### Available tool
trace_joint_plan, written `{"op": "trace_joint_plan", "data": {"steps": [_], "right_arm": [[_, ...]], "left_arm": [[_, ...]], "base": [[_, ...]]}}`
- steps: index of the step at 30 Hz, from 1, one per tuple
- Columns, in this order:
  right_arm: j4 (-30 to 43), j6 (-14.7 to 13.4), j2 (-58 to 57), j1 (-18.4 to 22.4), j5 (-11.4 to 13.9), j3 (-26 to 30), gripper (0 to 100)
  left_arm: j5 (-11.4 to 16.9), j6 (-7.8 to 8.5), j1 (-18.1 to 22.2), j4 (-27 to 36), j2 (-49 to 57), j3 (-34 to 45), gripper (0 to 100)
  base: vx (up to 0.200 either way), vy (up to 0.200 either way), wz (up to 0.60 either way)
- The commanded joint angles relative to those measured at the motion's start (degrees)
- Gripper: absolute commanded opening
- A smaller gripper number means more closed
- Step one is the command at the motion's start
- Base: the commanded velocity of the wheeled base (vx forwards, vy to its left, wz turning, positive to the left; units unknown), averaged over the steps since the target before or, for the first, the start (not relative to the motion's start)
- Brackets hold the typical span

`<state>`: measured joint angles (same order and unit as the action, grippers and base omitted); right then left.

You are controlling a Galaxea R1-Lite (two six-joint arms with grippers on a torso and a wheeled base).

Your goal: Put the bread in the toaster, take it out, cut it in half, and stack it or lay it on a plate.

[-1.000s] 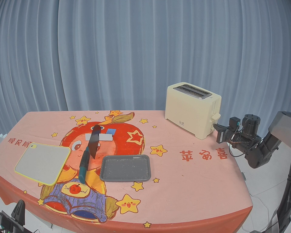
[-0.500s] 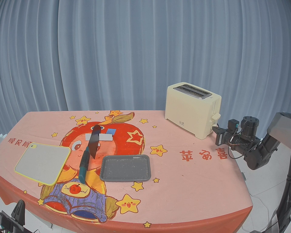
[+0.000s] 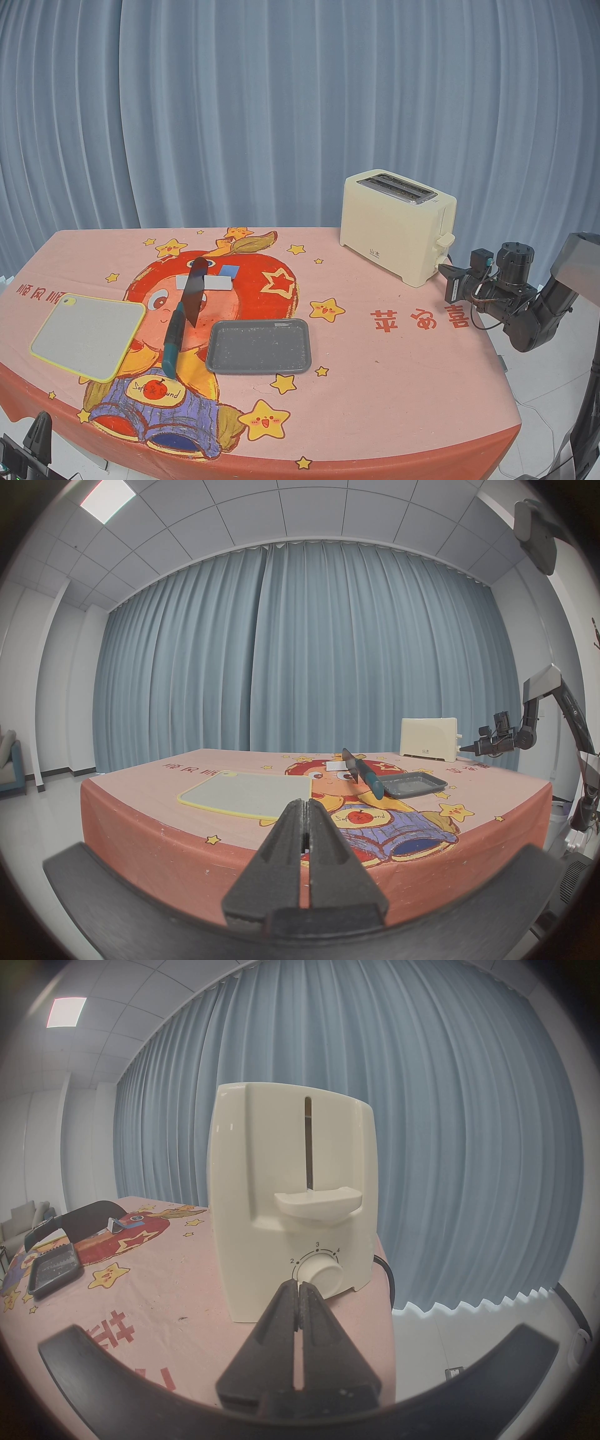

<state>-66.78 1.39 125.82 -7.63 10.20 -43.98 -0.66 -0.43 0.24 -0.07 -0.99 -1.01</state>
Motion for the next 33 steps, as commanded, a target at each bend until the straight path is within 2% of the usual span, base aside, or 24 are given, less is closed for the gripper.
{"op": "trace_joint_plan", "data": {"steps": [1, 22, 33], "right_arm": [[-0.02, 0.02, 0.04, -0.02, -0.01, 0.04, 0], [-0.02, 0.02, 0.22, -0.10, -0.89, 1.01, 0], [-0.90, 0.02, -0.57, -1.95, -0.98, 2.24, 0]], "left_arm": [[-0.04, -0.01, 0.02, -0.01, -0.07, 1.01, 0], [-0.04, -0.01, 0.02, -0.01, -0.07, 1.01, 0], [-0.04, -0.01, 0.02, -0.01, -0.07, 1.01, 0]], "base": [[0.000, 0.000, 0.00], [0.000, 0.000, 0.00], [0.000, 0.000, 0.00]]}}
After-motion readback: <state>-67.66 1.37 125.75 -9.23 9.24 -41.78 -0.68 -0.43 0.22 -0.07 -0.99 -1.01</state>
